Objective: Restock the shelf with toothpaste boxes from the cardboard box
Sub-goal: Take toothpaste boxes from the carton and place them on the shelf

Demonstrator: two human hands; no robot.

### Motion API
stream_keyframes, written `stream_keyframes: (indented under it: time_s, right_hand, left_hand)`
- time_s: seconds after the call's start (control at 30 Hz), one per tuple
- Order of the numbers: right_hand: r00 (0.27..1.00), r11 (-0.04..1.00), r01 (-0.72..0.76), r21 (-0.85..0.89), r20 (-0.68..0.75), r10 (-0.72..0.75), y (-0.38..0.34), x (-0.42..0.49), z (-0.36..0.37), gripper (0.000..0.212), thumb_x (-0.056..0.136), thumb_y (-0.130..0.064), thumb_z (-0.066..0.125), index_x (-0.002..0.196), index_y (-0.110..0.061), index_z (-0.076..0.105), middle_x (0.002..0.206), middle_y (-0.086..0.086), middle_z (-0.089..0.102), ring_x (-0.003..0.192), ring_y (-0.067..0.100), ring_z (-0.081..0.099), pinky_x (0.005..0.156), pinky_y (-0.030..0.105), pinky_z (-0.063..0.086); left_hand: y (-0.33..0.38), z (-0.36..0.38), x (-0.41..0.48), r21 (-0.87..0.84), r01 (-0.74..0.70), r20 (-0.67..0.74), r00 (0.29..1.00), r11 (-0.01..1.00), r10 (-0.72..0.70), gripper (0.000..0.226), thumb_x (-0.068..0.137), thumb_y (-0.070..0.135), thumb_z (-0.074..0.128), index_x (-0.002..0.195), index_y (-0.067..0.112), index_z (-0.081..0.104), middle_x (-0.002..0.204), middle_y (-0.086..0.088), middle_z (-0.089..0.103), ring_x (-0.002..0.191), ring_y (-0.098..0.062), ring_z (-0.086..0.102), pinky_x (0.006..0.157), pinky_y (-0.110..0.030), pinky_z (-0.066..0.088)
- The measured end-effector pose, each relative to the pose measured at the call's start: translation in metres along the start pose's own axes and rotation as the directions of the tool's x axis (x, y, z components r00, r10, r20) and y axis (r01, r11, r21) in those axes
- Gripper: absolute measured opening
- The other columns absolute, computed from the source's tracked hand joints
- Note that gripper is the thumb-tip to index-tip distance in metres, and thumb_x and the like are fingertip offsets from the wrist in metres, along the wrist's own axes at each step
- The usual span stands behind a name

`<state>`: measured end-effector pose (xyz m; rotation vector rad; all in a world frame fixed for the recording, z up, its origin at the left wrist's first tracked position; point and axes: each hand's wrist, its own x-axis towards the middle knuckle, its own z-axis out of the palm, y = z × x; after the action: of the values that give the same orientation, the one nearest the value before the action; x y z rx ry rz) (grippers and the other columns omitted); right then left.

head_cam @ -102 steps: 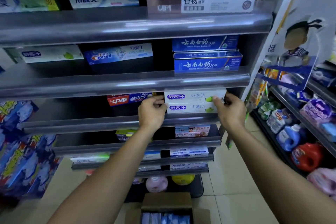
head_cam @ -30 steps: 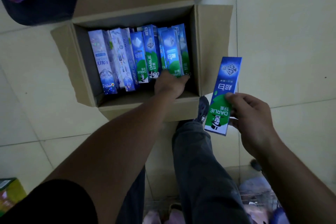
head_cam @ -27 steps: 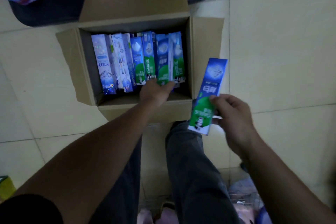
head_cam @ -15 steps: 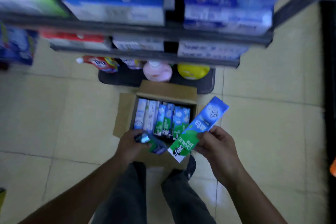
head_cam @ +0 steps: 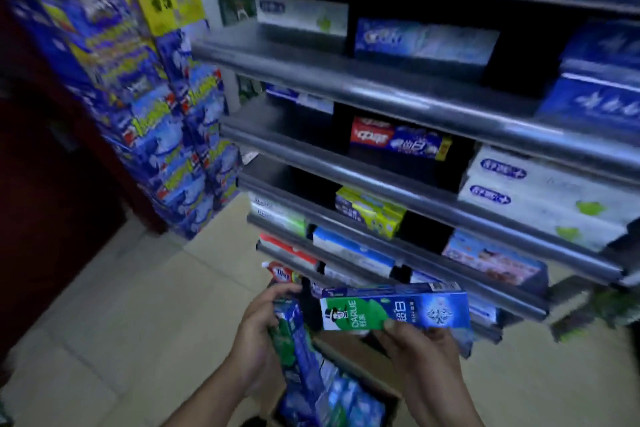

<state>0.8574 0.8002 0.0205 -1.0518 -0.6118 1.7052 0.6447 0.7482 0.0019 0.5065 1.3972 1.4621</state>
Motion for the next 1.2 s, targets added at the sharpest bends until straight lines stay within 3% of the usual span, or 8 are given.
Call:
stream_keyframes:
  time_s: [0.17,0.33,0.43,0.53,0.67,0.8,0.97,1.2]
  right_hand:
    - [0.991,1.000,0.025,0.010,0.128,-0.026,-0.040,-0.013,0.040,0.044,0.059,-0.005,0.079,0.096,0.004,0.060,0.088,0.023,0.050,0.070,0.028,0.057,0.058,0.033,0.054]
    - [0.993,0.998,0.056,0.004,0.108,-0.056,-0.053,-0.013,0.060,0.043,0.070,0.006,0.078,0.108,0.007,0.059,0.093,0.023,0.068,0.095,0.035,0.073,0.098,0.048,0.055]
    - [0.996,0.995,0.075,-0.059,0.061,-0.072,-0.044,-0.011,0.074,0.033,0.076,0.010,0.077,0.103,0.008,0.059,0.093,0.022,0.067,0.095,0.036,0.074,0.093,0.044,0.059]
    - [0.996,0.994,0.082,-0.076,0.052,-0.078,-0.030,-0.006,0.094,0.025,0.078,0.010,0.077,0.096,0.001,0.062,0.091,0.017,0.073,0.092,0.033,0.075,0.086,0.040,0.062]
    - [0.994,0.993,0.105,-0.050,-0.030,-0.107,-0.017,0.013,0.123,0.016,0.084,0.002,0.075,0.094,-0.005,0.064,0.086,0.014,0.071,0.076,0.025,0.071,0.069,0.032,0.060]
    - [0.951,0.978,0.207,-0.011,-0.233,-0.203,0.003,0.047,0.147,0.026,0.090,0.005,0.068,0.107,-0.013,0.058,0.083,0.011,0.072,0.064,0.023,0.068,0.063,0.034,0.060]
    - [0.926,0.942,0.215,-0.257,-0.254,-0.280,0.040,0.088,0.184,0.018,0.090,-0.001,0.073,0.102,-0.012,0.066,0.100,0.019,0.070,0.081,0.029,0.074,0.070,0.029,0.060]
    - [0.894,0.844,0.105,-0.526,-0.322,-0.312,0.064,0.162,0.224,0.027,0.090,-0.008,0.076,0.115,-0.007,0.067,0.104,0.007,0.068,0.074,0.025,0.067,0.054,0.025,0.052]
  left_hand:
    - [0.064,0.021,-0.010,0.046,-0.073,-0.040,0.996,0.996,0.074,0.033,0.097,0.015,0.049,0.097,-0.009,0.072,0.095,-0.029,0.070,0.092,-0.038,0.064,0.086,-0.039,0.046]
    - [0.105,0.024,-0.011,0.217,-0.114,0.132,0.987,0.969,0.086,0.042,0.074,0.019,0.083,0.112,0.006,0.073,0.105,-0.014,0.076,0.097,-0.026,0.070,0.090,-0.032,0.052]
    - [0.113,0.016,0.002,0.288,-0.125,0.151,0.985,0.949,0.084,0.020,0.086,0.008,0.077,0.104,0.003,0.072,0.097,-0.010,0.076,0.088,-0.018,0.071,0.073,-0.014,0.052]
    - [0.120,0.003,0.021,0.213,-0.055,0.160,0.987,0.976,0.020,0.016,0.083,0.004,0.078,0.097,0.003,0.069,0.090,-0.014,0.076,0.072,-0.019,0.073,0.065,-0.019,0.054]
    - [0.134,-0.028,0.059,0.169,0.045,0.170,0.983,0.985,-0.074,0.015,0.080,0.009,0.081,0.090,0.011,0.070,0.095,-0.019,0.076,0.080,-0.030,0.071,0.080,-0.041,0.052]
    - [0.153,-0.070,0.113,0.222,0.036,0.134,0.989,0.974,-0.067,0.024,0.080,0.012,0.082,0.099,0.010,0.068,0.092,-0.012,0.078,0.079,-0.026,0.074,0.076,-0.035,0.054]
    - [0.161,-0.105,0.185,0.378,-0.038,0.123,0.992,0.925,-0.009,0.023,0.082,0.016,0.084,0.098,0.012,0.067,0.082,0.010,0.077,0.075,-0.001,0.072,0.073,-0.025,0.045]
    - [0.156,-0.118,0.277,0.417,-0.047,0.093,0.996,0.908,0.009,0.013,0.088,0.009,0.078,0.098,0.011,0.070,0.091,-0.003,0.072,0.092,-0.024,0.066,0.084,-0.033,0.050]
